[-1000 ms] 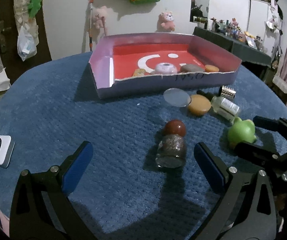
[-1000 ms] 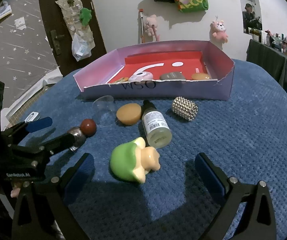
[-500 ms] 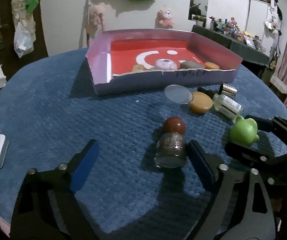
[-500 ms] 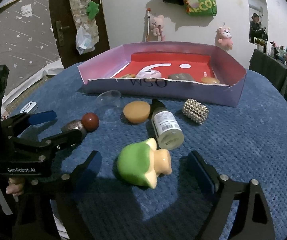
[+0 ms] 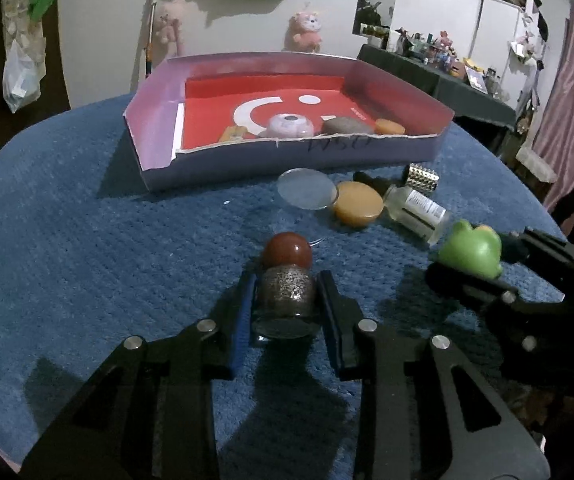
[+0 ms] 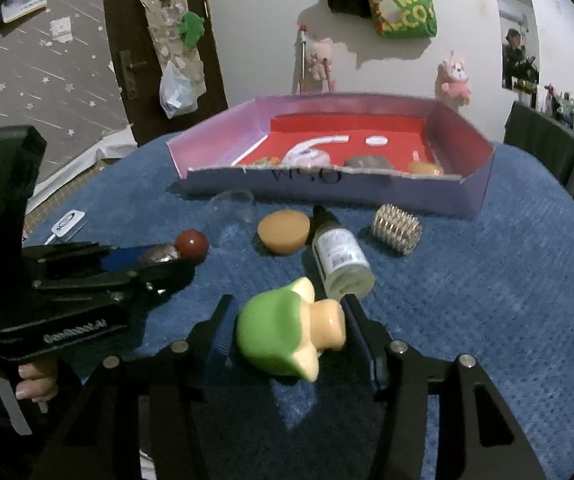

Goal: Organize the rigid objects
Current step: 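Grasp the brown-ball glass jar with the left tool while the right tool grasps the green toy figure, then carry the jar and green toy figure over the pink box with both tools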

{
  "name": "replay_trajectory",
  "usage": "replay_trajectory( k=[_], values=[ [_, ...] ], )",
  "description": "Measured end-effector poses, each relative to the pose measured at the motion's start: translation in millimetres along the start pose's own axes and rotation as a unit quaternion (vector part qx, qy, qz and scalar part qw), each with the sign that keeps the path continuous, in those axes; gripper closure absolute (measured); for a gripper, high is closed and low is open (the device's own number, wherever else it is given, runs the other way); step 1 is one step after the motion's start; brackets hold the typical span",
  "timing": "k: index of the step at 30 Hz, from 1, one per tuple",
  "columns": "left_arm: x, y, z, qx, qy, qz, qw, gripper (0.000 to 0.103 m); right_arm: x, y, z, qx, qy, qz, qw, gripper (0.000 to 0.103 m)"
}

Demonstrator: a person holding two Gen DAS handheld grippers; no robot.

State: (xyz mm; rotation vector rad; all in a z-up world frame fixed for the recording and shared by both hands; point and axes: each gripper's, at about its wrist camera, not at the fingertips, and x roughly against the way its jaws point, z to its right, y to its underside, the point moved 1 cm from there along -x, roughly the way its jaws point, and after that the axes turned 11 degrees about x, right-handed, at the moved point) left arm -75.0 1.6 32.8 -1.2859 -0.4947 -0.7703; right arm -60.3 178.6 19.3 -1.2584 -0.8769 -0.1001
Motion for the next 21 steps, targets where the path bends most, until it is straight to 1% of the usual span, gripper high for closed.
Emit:
replay_trajectory(
  k=[2,7,21],
  values=[
    [3.7,-2.0,1.1,0.000,0.002,0.005,1.0000,0.074,7.6,-4.0,2.2,-0.001,0.004,0.012,1.000,0.047],
    [12.0,-5.7,4.0,-0.003,0.003,0.018,0.9998,0.074,15.5,-11.3,10.6,-0.011,0.005,0.024,1.000,0.047],
    [14.4,-7.4,5.9,-0.005,0.002,0.022,0.9997,0.074,15.8,-10.7,13.3,-0.015,0.006,0.023,1.000,0.047]
  ],
)
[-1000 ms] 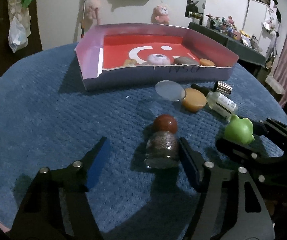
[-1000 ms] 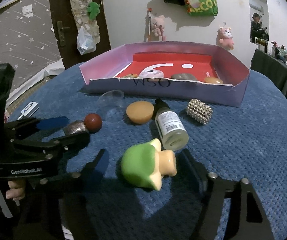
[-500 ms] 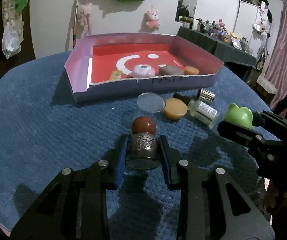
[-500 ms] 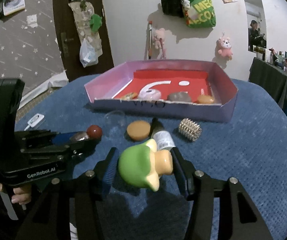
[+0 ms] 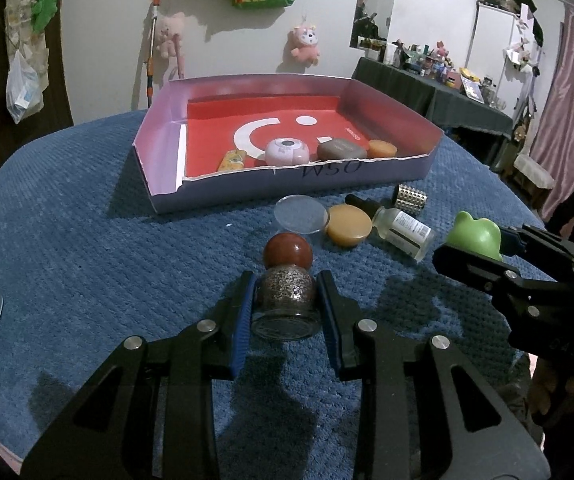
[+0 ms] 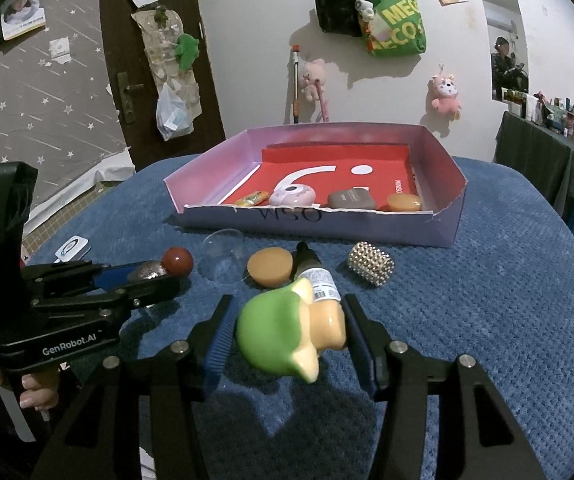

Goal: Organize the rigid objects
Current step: 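Carry the jar and green toy figure over the pink box with both tools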

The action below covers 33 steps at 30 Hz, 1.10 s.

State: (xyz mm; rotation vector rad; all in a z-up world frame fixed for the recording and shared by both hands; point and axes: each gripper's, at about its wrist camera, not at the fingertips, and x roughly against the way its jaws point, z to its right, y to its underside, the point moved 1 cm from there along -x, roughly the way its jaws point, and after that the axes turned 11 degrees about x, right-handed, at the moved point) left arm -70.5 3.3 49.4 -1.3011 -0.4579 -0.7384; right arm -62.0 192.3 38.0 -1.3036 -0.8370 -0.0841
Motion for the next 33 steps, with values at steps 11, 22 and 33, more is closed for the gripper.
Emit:
replay_trajectory(
  k=[11,22,33],
  values=[
    [12.5,-12.1,1.6,0.000,0.004,0.013,0.9999,0.074,2.2,-4.7,4.1,-0.002,-0.002,0.005,1.000,0.050],
    [4.1,-69.7,9.5,-0.004,0.026,0.018,0.9995,0.074,-7.6,-58.3,31.6,-0.004,-0.008,0.017,1.000,0.050],
    [-80.4,-164.7,17.1,-0.036,0.045,-0.040,0.9976,0.074,-82.9,-135.7,98.3,-0.003,0.011,-0.047,0.999,0.050]
  ],
)
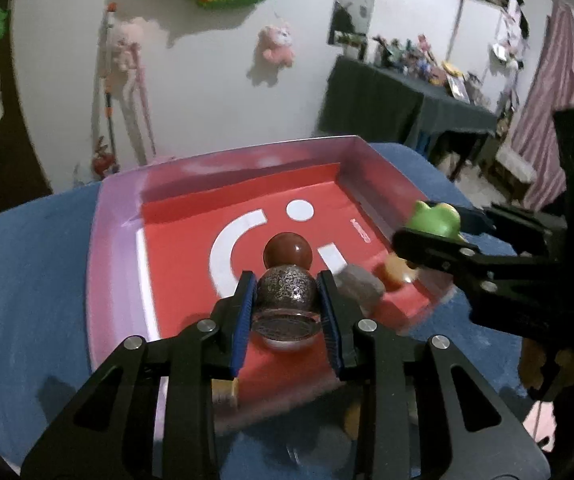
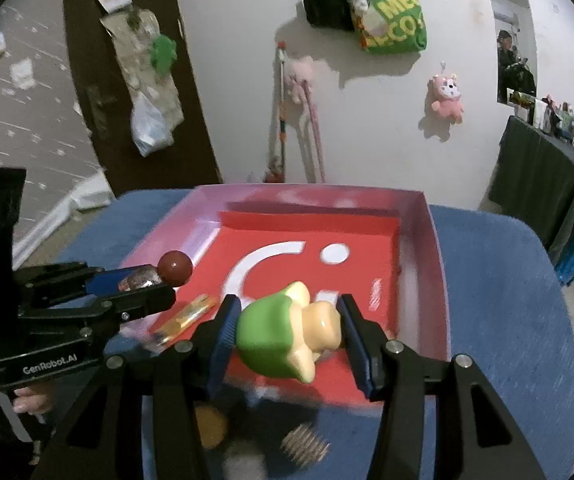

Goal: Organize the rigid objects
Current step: 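Carry the jar and green toy figure over the pink box with both tools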

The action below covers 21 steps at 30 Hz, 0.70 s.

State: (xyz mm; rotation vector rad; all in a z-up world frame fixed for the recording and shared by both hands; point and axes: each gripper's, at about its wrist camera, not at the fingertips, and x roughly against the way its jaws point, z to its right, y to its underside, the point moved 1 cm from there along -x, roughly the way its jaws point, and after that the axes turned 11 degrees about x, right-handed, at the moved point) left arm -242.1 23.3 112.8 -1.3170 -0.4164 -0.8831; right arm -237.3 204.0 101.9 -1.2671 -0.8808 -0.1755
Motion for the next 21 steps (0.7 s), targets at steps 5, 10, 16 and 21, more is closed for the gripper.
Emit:
replay_trajectory(
  k=[5,10,16,21],
  values=[
    [-46.3,-21.3,7.9,-0.030,-0.016,-0.030,0.9990,0.074,-52.8,-17.7,21.0,-0.001,0.017,-0.070,0.997,0.050],
    [-82.4,-23.5,10.1,-0.046,-0.021,-0.064,0.9967,0.074,-86.9,-14.7,28.9,0.008,0.029,-0.123,0.992,0.050],
    [-97.8,-21.2,5.6,-0.059,-0.022,-0.085,0.9943,0.074,-102.1,-13.2,30.2,0.032,0.043,-0.146,0.988,0.050],
    [-104.0,-17.2,2.2,-0.052,-0.012,-0.112,0.9923,0.074,-113.8,-10.4,31.6,0.033,0.040,-0.170,0.984,0.050]
  ],
)
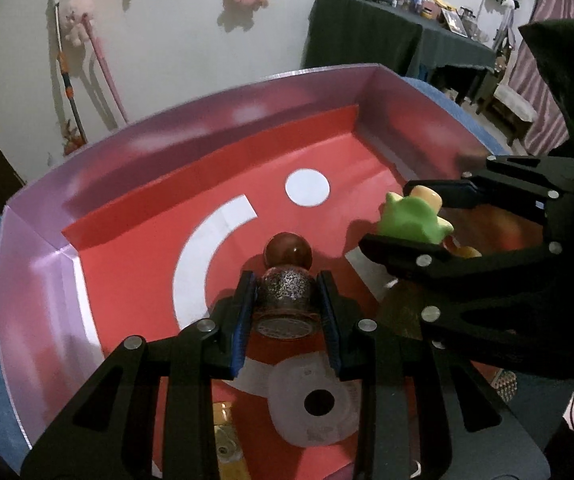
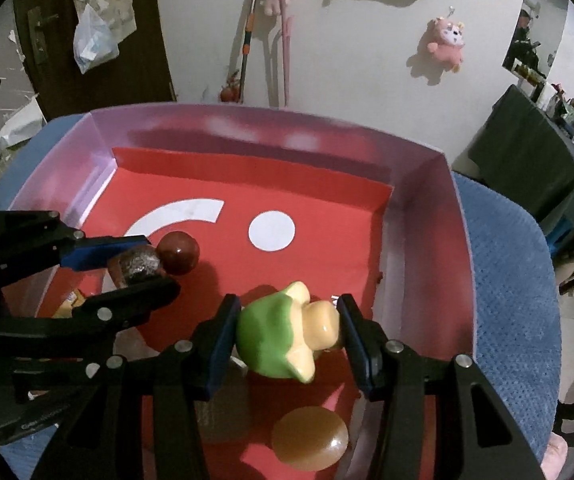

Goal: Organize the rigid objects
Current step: 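Carry the jar and green toy figure over the pink box with both tools, then lower the jar and toy figure into the box and open both tools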

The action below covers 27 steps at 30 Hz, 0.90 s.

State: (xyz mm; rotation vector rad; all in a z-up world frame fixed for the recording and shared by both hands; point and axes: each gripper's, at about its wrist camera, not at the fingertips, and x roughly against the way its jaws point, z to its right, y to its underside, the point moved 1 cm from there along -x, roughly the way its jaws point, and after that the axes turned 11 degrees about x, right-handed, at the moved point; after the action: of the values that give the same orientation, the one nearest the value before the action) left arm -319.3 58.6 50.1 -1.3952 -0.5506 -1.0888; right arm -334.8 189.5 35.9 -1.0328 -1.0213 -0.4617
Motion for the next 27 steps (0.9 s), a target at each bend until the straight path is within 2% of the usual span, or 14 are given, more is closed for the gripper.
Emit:
replay_trajectory(
  k=[12,27],
  values=[
    [-5.4,-1.0,0.1,0.004,-0.004,-0.031,0.9995,0.074,-6.3,0.4,-1.3,-0.001,0.000,-0.026,1.000,0.050],
    [-5.3,-1.0,-8.5,0.025,0.006,-0.029,0.9992,0.074,-7.7,-0.6,-1.8,-0.007,-0.002,-0.036,0.999,0.049]
  ],
)
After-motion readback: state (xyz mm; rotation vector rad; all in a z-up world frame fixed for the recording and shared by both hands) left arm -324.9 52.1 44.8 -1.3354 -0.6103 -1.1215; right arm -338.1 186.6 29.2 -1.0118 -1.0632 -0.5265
